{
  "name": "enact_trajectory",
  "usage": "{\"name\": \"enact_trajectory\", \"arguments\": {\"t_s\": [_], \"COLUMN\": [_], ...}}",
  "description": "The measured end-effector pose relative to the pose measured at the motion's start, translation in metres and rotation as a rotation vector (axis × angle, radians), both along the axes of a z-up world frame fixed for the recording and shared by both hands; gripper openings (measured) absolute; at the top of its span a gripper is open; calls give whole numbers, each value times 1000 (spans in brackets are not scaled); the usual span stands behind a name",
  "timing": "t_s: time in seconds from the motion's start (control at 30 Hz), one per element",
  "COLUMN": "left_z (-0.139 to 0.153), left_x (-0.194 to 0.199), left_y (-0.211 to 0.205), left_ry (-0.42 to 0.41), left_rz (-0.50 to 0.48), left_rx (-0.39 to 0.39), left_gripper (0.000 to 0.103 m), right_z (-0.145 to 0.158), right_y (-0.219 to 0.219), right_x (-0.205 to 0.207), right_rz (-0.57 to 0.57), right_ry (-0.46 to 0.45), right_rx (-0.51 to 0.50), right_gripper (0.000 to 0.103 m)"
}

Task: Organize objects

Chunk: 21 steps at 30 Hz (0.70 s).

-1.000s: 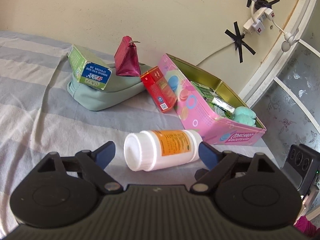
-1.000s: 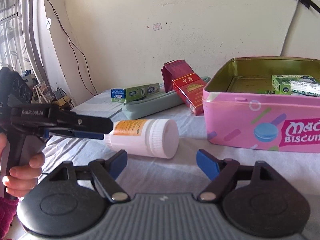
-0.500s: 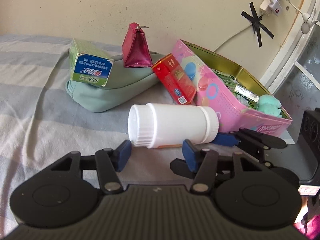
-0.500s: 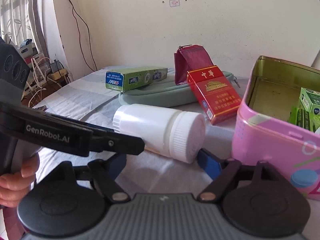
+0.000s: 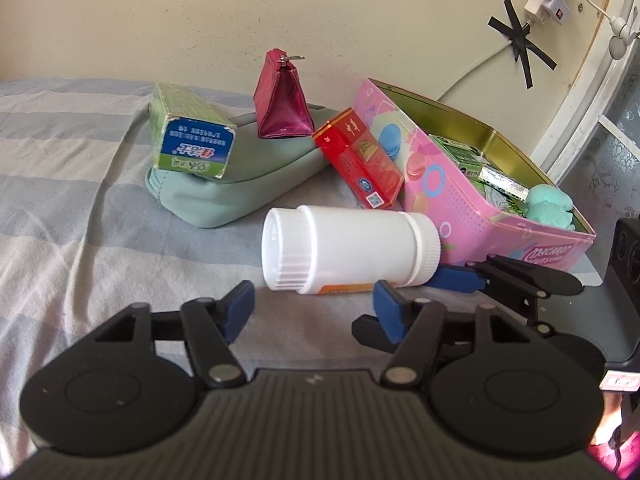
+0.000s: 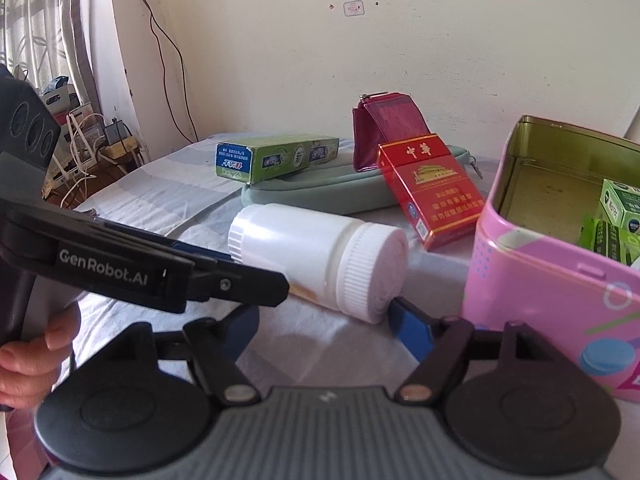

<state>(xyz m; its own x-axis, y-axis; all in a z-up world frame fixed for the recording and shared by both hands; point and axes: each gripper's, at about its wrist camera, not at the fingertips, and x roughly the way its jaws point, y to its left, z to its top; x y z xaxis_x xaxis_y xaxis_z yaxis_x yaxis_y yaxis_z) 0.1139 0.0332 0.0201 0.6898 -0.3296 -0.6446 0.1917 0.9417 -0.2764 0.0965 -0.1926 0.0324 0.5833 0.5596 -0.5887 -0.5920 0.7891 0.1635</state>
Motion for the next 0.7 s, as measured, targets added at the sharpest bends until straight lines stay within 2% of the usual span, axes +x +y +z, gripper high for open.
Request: {"name": "enact_trajectory", "arguments": {"t_s": [0.1,0.27,0.37,0.43,0.47,0.53,0.63,0.7], "left_z": [9,18,17,13,10,4,3,5], "left_x": [-4,6,16,23,27,32,27,19], "left_y": [7,11,3,0,-2,-3,-9,-11], "left_ry": [-48,-61,-69,-53,-39,-20,-35,-51], "left_rz": [23,14,-10,-38,-52,-64,-72,-70], "left_rx": [3,-45,-43,-60,-72,-99,-62,-38], "left_gripper": [92,92,90,84,76,74,73,73], "right_z": [0,-1,-1,-1,-1,-2,-1,1], "right_y": [-3,-3,-5,-6,-6,-4,-3,-5], "right_x": [2,4,5,6,6,6,3,1], "right_rz": [-14,-28,-50,-59,-60,-57,-73,-80], "right_ry": [9,10,9,7,5,-2,-35,-52], "right_rx": [18,23,35,45,47,35,26,34], "right_gripper": [73,74,75,75,74,72,71,64]}}
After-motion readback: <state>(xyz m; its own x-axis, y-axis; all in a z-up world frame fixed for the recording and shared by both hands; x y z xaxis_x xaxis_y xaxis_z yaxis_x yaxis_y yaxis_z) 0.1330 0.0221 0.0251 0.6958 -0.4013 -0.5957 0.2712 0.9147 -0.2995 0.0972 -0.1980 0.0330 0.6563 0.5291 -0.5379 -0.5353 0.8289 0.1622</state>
